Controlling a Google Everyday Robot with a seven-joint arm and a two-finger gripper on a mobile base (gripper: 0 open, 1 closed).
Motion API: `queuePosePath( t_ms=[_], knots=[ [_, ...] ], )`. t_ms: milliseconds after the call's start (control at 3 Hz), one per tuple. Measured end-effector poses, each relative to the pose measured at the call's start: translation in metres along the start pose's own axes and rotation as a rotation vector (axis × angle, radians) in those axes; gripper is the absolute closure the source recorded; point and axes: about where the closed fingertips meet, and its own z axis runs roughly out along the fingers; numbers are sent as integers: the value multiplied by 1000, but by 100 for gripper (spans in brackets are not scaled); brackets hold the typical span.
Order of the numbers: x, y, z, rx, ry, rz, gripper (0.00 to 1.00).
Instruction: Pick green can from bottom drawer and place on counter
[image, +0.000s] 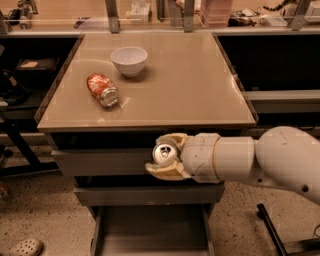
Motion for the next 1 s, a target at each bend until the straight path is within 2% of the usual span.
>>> queuePosePath(
  t_ms=[667, 1000],
  knots=[
    [-13, -7, -7, 13, -13, -14, 100],
    [-23, -24, -22, 39, -40, -1, 100]
  ],
)
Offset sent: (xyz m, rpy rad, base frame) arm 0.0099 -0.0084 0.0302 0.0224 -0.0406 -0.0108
